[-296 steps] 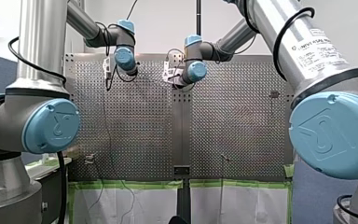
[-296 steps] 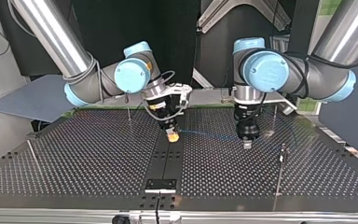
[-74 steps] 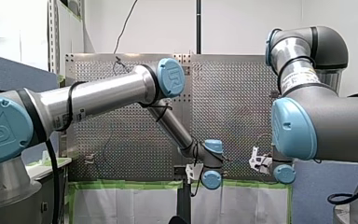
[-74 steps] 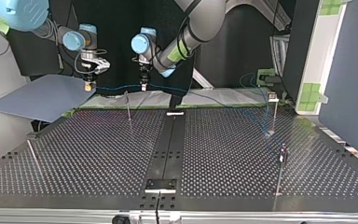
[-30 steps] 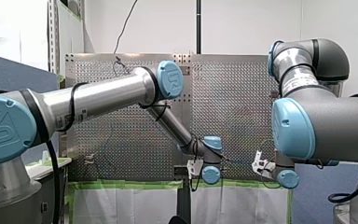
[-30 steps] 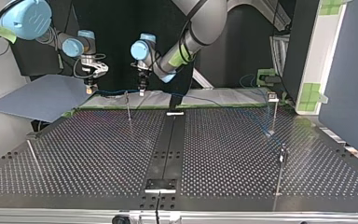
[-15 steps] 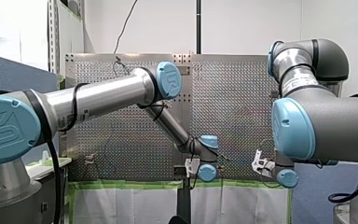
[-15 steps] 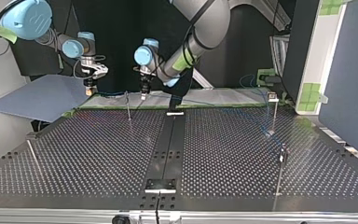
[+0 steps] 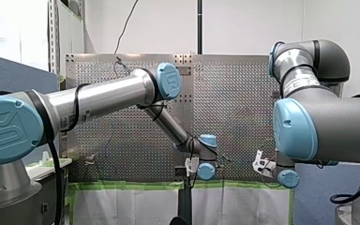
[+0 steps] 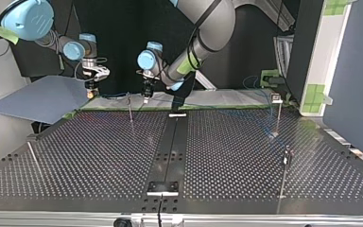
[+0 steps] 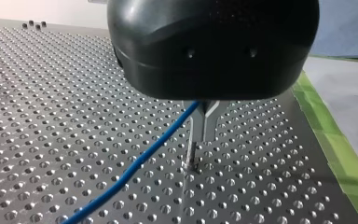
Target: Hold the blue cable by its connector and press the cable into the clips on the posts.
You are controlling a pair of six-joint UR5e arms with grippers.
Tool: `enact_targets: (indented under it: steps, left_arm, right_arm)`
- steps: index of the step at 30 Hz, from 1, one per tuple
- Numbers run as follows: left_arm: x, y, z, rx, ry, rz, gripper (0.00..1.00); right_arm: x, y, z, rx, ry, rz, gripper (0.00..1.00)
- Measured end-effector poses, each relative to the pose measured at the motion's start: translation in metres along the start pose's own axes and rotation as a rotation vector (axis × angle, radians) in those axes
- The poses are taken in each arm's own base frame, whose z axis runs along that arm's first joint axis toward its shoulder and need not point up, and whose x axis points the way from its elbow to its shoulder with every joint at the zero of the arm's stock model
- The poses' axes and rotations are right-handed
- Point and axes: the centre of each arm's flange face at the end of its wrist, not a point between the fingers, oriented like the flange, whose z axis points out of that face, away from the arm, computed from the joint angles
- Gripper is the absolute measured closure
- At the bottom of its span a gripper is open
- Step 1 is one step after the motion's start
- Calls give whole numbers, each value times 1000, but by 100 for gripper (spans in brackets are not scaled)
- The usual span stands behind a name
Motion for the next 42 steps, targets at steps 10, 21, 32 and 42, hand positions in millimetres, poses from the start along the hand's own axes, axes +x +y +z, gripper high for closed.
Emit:
enact_targets:
  steps: [10,21,32,42]
  left_arm:
    - [-11,-2,11,17,-9,-22,100]
    - [-15,15,25,7,2,-29,100]
    - [-14,22,30,15,8,-50,100]
    - [-14,22,34,17,2,-108,100]
  right_arm:
    - [-17,3,4,-4,-26,-1,100]
    - [-16,1,11,-4,-23,-5,100]
    - [-13,0,16,-10,-17,-7,100]
    - [-12,0,18,-19,-15,-6,100]
